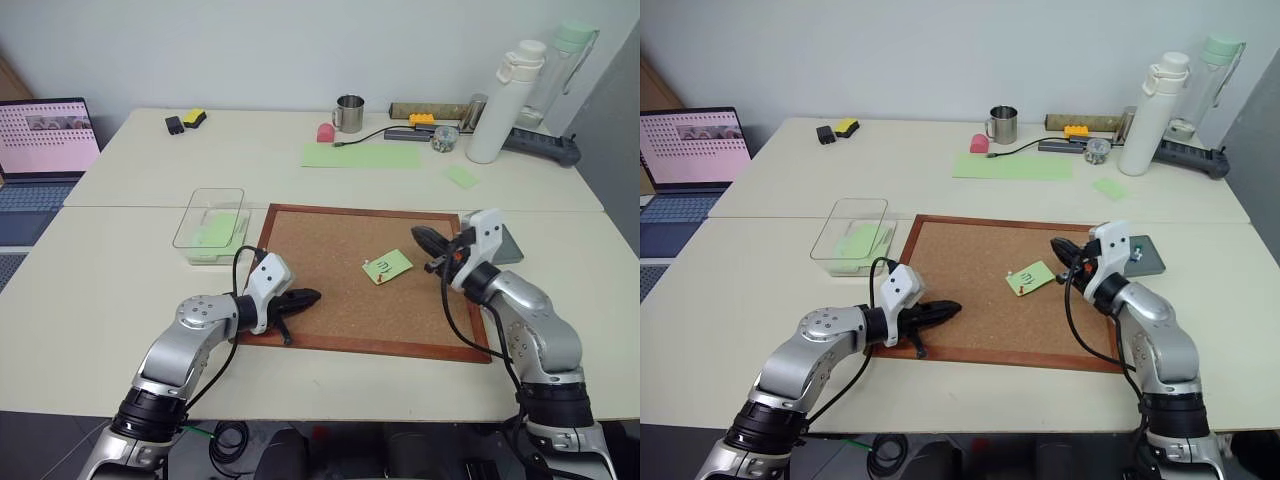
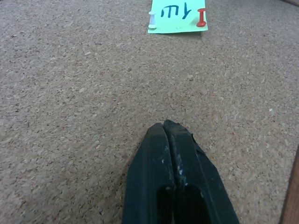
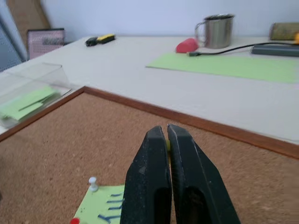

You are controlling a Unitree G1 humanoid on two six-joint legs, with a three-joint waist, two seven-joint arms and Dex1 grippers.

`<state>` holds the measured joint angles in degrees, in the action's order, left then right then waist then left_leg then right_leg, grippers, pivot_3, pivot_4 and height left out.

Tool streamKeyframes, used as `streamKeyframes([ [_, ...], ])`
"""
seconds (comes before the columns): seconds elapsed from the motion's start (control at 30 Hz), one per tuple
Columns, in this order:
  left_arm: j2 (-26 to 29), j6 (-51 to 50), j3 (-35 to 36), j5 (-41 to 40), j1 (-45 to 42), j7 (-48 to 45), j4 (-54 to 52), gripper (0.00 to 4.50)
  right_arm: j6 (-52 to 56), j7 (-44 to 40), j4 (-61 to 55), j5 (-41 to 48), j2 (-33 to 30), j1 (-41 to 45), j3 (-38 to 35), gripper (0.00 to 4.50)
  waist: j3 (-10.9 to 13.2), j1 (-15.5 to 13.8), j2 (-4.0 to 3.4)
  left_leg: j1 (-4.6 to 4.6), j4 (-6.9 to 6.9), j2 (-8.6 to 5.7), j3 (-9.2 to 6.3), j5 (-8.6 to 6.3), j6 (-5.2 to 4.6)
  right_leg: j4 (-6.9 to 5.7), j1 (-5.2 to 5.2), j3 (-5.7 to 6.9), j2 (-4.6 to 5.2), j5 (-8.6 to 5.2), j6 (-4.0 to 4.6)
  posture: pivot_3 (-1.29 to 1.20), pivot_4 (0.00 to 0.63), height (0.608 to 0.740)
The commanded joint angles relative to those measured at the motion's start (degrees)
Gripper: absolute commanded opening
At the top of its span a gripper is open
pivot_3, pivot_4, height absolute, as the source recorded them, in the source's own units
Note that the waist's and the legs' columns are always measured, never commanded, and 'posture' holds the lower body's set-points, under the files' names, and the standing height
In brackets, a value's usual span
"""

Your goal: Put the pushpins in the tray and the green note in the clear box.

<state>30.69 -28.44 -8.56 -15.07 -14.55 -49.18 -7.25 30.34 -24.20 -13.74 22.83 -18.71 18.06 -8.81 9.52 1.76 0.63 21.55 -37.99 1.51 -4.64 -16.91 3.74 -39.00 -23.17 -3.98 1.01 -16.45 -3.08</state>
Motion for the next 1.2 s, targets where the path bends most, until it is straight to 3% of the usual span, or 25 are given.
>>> streamKeyframes([
  [0.03, 0.12, -2.19, -1.73, -0.24, 2.54, -0.06, -2.09, 0.0, 4.81, 6.52, -3.29, 0.26, -4.12, -0.79, -9.4, 0.05, 0.0, -0.12, 0.0, 0.0, -0.01, -0.01, 0.01, 0.0, 0.0, 0.01, 0.0, -0.01, 0.02, 0.0, 0.0, 0.0, 0.15, 0.74],
  [0.3, 0.15, -3.55, -1.55, -1.28, 5.98, 0.43, -5.65, 0.0, 13.76, 7.96, -2.2, 3.57, -9.24, -3.68, -16.38, 0.05, -0.12, 0.1, -0.19, -0.03, 0.03, -0.01, 0.06, 0.0, -0.01, 0.01, 0.01, -0.07, -0.01, 0.0, 0.0, 0.0, 0.15, 0.74],
  [0.67, 0.44, -4.58, -1.32, -1.75, 6.88, 1.3, -7.18, 0.0, 6.7, 4.8, 18.45, 0.52, -8.76, 6.54, -10.4, 0.05, -0.15, 0.21, -0.25, -0.09, 0.04, -0.01, 0.12, 0.0, -0.01, 0.02, 0.03, -0.1, -0.02, 0.0, 0.0, 0.0, 0.15, 0.74],
  [0.77, 0.93, -4.88, -0.82, -1.83, 7.41, 1.51, -7.87, 0.0, 2.65, 3.73, 25.05, -0.64, -8.7, 9.01, -10.01, 0.5, -0.15, 0.08, -0.24, -0.06, 0.04, 0.0, 0.11, 0.0, -0.01, 0.06, 0.03, -0.09, -0.02, 0.0, 0.0, 0.0, 0.15, 0.74],
  [1.03, 1.68, -5.12, 0.07, -1.76, 8.46, 1.68, -8.43, 0.0, -1.29, 1.83, 28.22, -1.48, -8.97, 10.23, -9.6, 2.43, -0.15, 0.19, -0.25, -0.07, 0.05, 0.01, 0.12, 0.0, -0.02, 0.04, 0.02, -0.11, -0.01, 0.0, 0.0, 0.0, 0.15, 0.74],
  [1.13, 1.52, -4.85, -0.03, -1.67, 8.19, 1.65, -7.98, 0.0, -3.22, -0.54, 25.63, -1.62, -9.61, 8.91, -8.51, 2.87, -0.15, 0.2, -0.25, -0.07, 0.05, 0.01, 0.12, 0.0, -0.02, 0.04, 0.02, -0.1, -0.01, 0.0, 0.0, 0.0, 0.15, 0.74],
  [1.17, 1.53, -4.68, -0.06, -1.62, 8.03, 1.53, -7.68, 0.0, -3.46, -4.06, 22.06, -0.24, -9.97, 7.5, -7.35, 3.18, -0.15, 0.19, -0.26, -0.07, 0.05, 0.01, 0.12, 0.0, -0.02, 0.04, 0.02, -0.1, -0.01, 0.0, 0.0, 0.0, 0.15, 0.74],
  [1.2, 1.55, -4.56, -0.08, -1.6, 7.92, 1.45, -7.49, 0.0, -3.04, -7.02, 18.86, 1.36, -10.19, 6.26, -6.46, 3.18, -0.15, 0.19, -0.26, -0.07, 0.05, 0.0, 0.12, 0.0, -0.02, 0.04, 0.02, -0.1, -0.01, 0.0, 0.0, 0.0, 0.15, 0.74],
])
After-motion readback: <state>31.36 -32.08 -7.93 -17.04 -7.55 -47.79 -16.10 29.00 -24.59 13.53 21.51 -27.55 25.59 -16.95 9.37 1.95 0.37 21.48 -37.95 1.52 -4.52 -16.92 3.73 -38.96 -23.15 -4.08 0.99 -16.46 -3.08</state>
